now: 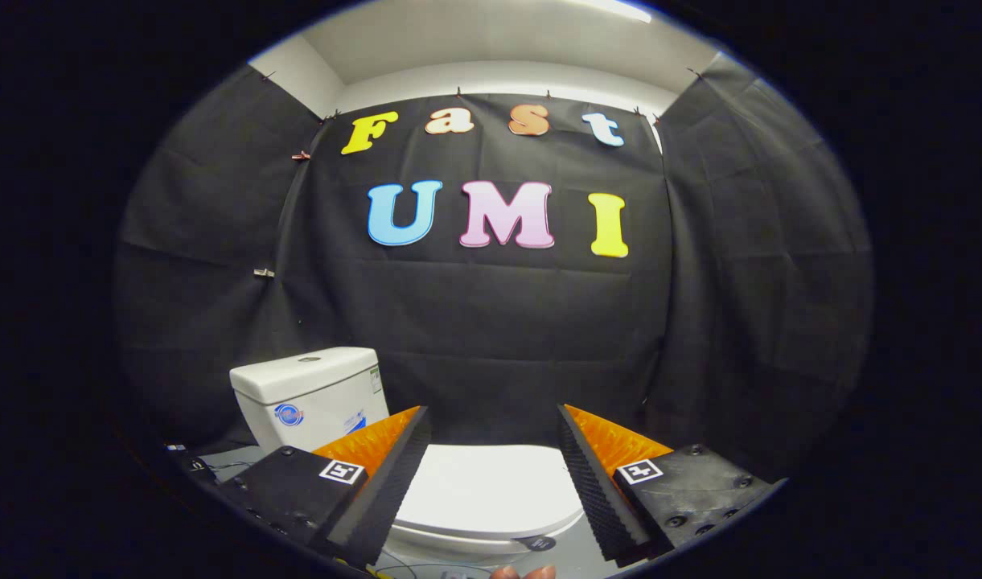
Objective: Open the toilet lid.
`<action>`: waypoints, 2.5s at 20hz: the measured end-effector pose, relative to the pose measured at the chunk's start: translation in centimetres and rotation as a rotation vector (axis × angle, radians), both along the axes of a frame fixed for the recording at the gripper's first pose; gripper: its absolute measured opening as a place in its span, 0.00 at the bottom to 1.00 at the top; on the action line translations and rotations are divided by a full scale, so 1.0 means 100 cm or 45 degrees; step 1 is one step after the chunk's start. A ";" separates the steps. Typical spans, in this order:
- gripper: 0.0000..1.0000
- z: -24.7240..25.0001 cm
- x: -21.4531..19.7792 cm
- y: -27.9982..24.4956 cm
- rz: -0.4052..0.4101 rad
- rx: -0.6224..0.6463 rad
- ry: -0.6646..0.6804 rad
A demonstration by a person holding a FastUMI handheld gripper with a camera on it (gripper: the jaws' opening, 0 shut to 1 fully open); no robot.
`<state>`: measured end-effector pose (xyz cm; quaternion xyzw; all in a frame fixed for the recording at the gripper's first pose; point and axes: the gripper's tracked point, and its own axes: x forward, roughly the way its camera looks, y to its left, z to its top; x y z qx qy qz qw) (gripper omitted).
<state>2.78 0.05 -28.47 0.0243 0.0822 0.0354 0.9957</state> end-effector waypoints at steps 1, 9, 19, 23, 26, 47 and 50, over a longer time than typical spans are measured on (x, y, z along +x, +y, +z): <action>0.98 -0.018 -0.001 -0.003 0.001 0.037 0.038; 0.98 -0.139 -0.008 -0.025 -0.010 0.535 0.448; 0.98 -0.254 -0.024 -0.071 -0.125 1.011 0.855; 0.98 -0.288 -0.028 -0.094 -0.212 1.072 0.936; 0.98 -0.305 -0.012 -0.092 -0.220 1.158 0.980; 0.16 -0.323 0.015 -0.081 -0.237 1.200 1.159; 0.16 -0.295 0.020 -0.077 -0.229 1.131 1.117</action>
